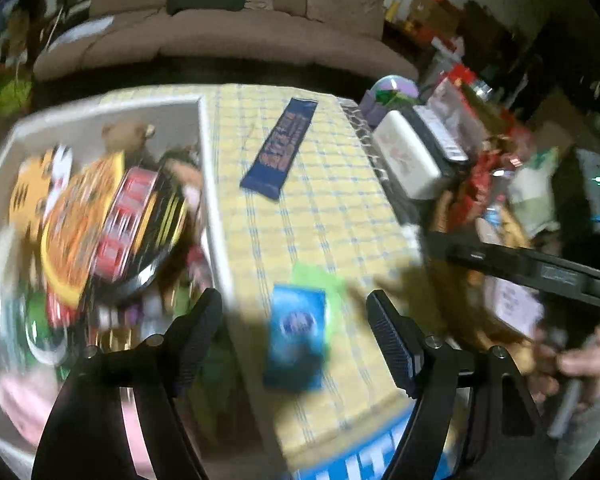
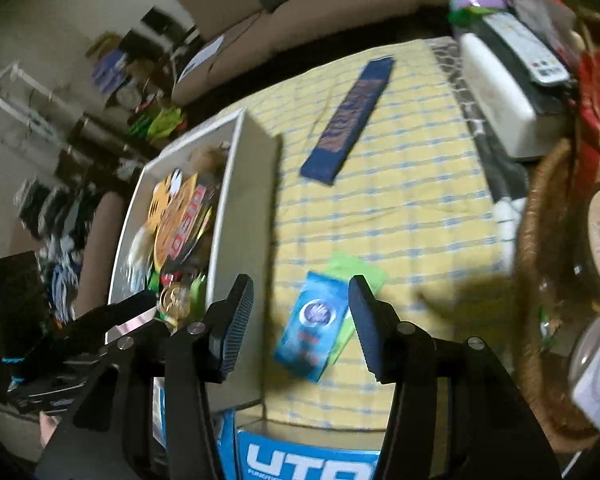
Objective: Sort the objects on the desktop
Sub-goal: 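Move the open right gripper back over the table, then grasp the long blue noodle packet with the right gripper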
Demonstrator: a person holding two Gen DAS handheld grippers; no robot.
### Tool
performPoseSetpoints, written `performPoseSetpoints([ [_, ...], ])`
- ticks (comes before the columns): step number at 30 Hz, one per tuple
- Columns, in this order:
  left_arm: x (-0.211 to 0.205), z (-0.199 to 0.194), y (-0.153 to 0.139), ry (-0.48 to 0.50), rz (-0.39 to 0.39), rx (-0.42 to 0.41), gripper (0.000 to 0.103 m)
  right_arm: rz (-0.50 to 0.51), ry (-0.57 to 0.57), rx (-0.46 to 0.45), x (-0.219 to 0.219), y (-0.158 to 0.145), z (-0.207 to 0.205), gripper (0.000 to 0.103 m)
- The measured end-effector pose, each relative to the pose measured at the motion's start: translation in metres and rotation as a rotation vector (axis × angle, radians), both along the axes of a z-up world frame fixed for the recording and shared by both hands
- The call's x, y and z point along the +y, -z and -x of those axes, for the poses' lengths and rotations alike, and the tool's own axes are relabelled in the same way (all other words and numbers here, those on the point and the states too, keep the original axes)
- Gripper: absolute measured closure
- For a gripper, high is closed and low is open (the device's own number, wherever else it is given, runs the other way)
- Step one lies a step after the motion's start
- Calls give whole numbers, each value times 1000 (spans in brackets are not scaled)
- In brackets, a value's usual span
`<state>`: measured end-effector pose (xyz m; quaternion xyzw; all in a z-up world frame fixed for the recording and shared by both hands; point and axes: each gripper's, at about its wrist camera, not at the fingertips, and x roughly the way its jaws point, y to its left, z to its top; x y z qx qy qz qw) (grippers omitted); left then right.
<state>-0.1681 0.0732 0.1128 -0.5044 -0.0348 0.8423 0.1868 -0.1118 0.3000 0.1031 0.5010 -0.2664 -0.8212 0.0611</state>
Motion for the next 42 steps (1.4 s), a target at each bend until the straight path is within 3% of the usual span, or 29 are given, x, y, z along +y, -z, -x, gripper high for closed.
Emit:
performPoseSetpoints([
  [5, 50, 75, 25, -12, 138, -12, 19, 110, 103, 13, 54, 8, 25, 55],
  [9, 92, 128, 58, 30, 262, -43, 19, 124, 144, 17, 82, 15, 56, 55],
  [15, 120, 195, 118, 23, 338, -163, 19, 169, 141, 34, 102, 36, 87, 55],
  [18, 121, 208, 140, 14, 330, -204, 22, 179, 121, 24, 105, 51, 96, 55],
  [20, 119, 210, 147, 1, 313, -203, 22, 189, 115, 14, 105, 62, 102, 55],
  [21, 119, 209, 147, 3, 308, -189, 27, 192, 111, 9, 104, 66, 104, 55],
  [23, 120, 203, 142, 1, 309, -159, 53, 194, 107, 3, 103, 73, 108, 55],
  [24, 119, 200, 138, 2, 294, -150, 83, 194, 105, 4, 103, 75, 110, 55],
  [25, 118, 195, 134, 3, 269, -144, 88, 193, 105, 3, 102, 77, 112, 55],
  [34, 116, 123, 131, 104, 131, -220, 88, 190, 125, 1, 93, 86, 131, 53],
  [39, 119, 95, 129, 139, 103, -231, 88, 162, 166, -77, 85, 122, 157, 48],
  [40, 120, 92, 129, 142, 91, -236, 88, 178, 163, -93, 82, 131, 162, 50],
  [42, 119, 85, 126, 147, 68, -241, 89, 169, 152, -96, 74, 144, 168, 83],
])
